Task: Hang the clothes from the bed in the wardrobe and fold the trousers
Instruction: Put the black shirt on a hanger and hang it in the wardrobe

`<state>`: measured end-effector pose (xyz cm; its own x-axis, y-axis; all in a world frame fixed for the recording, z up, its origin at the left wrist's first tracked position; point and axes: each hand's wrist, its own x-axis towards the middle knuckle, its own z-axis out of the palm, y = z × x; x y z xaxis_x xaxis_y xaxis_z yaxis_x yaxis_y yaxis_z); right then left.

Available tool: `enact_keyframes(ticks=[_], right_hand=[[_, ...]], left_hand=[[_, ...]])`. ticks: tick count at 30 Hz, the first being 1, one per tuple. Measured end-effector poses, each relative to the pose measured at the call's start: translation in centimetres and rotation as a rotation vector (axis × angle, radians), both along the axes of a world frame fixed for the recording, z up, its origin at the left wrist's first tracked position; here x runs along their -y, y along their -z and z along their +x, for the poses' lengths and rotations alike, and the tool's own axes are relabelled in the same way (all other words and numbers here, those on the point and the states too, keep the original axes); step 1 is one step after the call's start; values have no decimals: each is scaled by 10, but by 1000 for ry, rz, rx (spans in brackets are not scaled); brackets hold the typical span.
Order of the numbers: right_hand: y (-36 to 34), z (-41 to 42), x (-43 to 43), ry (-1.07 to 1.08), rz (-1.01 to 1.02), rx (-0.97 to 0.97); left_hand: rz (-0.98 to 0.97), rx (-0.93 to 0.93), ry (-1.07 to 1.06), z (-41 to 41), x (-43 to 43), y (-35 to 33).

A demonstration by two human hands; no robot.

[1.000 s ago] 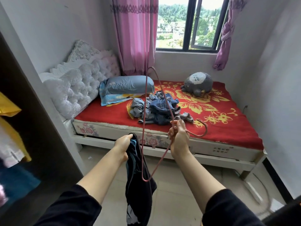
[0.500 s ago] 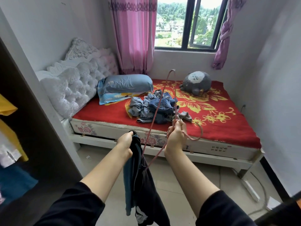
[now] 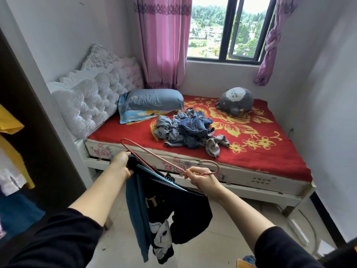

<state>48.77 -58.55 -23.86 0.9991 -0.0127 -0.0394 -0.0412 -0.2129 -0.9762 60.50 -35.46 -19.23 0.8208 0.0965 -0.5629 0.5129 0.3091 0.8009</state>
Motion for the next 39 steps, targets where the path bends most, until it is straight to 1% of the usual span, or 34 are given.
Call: enact_keyframes(ticks=[4,5,7,8,9,11,13,15,18,20,21,23,25,27,28,30,31,32,34,35,36,37,39], right_hand=[[6,-4,15,-53,-192,-43],[8,-4,18,-80,-279,-66],[6,-2,20,-104,-489,-121],[1,0,21,-89,-529,-126],[-8,3,21,-70,-504,-102],[-32,11,23,-36,-372,-37],[-52,18,19,-29,-316,-27],[-56,24,4,-52,-389,-51],[-50,32,-18,-130,-587,-122],[-56,38,-17,-105,-558,-138],[-60,41,-14,-67,-510,-138],[-66,45,-11,-4,-466,-117],[-66,47,-17,-6,-517,-106],[-65,49,-25,-18,-545,-115],[-67,50,-25,4,-514,-122],[-74,52,-16,70,-435,-118],[-78,51,-11,92,-400,-114],[-82,51,-6,101,-368,-109],[-88,52,-2,87,-330,-88],[-90,53,-3,77,-329,-78],[-92,54,-5,69,-339,-69],[-94,55,-6,65,-357,-60],[-99,55,-5,47,-381,-26]], left_hand=[[-23,-23,-25,10,-23,-7],[-13,-18,-9,10,-27,-9],[61,25,107,6,-31,-13],[131,54,185,5,-32,-13],[217,92,247,3,-33,-13],[382,197,301,3,-36,-9],[538,302,335,4,-37,-5],[746,397,404,2,-31,-3],[1060,508,542,-11,-11,-2],[1297,563,588,-16,-9,-1],[1377,560,579,-17,-13,-2],[1467,547,539,-15,-19,-3],[1462,596,553,-15,-17,-3],[1341,670,627,-17,-11,-1],[1258,677,658,-18,-11,-1],[1118,639,634,-17,-21,-2],[1118,620,620,-14,-28,-1],[1179,594,654,-12,-34,0],[1347,515,836,-14,-39,5],[1369,498,901,-16,-38,9],[1332,509,909,-19,-35,13],[1262,550,873,-23,-31,15],[1152,623,745,-27,-27,15]])
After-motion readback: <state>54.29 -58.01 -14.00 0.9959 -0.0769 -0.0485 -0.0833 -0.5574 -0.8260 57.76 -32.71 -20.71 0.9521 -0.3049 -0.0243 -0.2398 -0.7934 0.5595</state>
